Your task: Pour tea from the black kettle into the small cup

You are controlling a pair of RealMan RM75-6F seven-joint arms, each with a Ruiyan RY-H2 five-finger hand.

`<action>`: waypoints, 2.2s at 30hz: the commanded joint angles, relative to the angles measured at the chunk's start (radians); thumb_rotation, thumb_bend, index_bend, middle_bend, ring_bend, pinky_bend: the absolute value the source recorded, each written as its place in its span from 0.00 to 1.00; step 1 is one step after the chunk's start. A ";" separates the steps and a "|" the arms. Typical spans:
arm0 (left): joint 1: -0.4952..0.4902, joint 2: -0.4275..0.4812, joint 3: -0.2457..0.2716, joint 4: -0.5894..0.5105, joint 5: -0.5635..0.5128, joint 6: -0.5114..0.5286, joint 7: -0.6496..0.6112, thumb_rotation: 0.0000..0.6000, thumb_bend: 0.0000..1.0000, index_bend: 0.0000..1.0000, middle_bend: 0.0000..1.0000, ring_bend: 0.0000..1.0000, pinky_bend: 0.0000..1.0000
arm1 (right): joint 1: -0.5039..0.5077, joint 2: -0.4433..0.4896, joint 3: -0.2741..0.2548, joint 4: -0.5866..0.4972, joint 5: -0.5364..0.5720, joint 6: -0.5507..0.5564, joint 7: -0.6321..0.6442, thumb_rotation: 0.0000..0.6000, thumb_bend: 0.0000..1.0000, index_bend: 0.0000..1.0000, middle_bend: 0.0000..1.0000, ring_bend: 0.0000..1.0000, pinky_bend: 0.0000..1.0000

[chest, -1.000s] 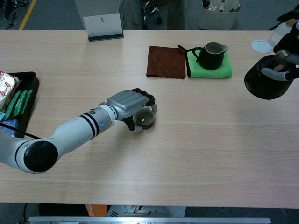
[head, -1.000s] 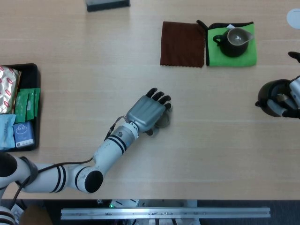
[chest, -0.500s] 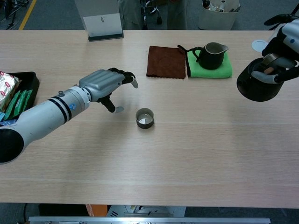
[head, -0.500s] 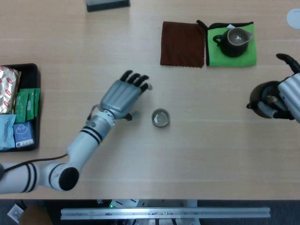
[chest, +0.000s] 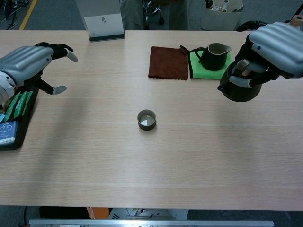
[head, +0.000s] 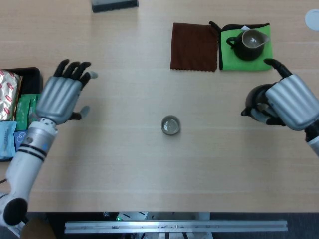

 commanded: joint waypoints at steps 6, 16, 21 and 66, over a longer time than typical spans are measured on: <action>0.071 0.090 0.030 -0.050 0.066 0.049 -0.044 1.00 0.27 0.20 0.10 0.09 0.06 | 0.045 -0.075 0.021 0.005 0.039 -0.047 -0.045 0.98 0.24 1.00 1.00 0.94 0.14; 0.118 0.138 0.031 -0.080 0.126 0.072 -0.072 1.00 0.27 0.20 0.10 0.09 0.06 | 0.105 -0.193 0.044 0.061 0.108 -0.109 -0.101 0.98 0.24 1.00 1.00 0.94 0.14; 0.137 0.155 0.029 -0.097 0.149 0.082 -0.076 1.00 0.27 0.20 0.10 0.09 0.06 | 0.134 -0.255 0.052 0.095 0.139 -0.134 -0.126 0.98 0.24 1.00 1.00 0.94 0.14; 0.264 0.170 0.011 -0.129 0.292 0.133 -0.144 1.00 0.27 0.20 0.10 0.08 0.06 | 0.386 -0.461 0.076 0.205 0.412 -0.282 -0.503 0.99 0.24 1.00 1.00 0.94 0.14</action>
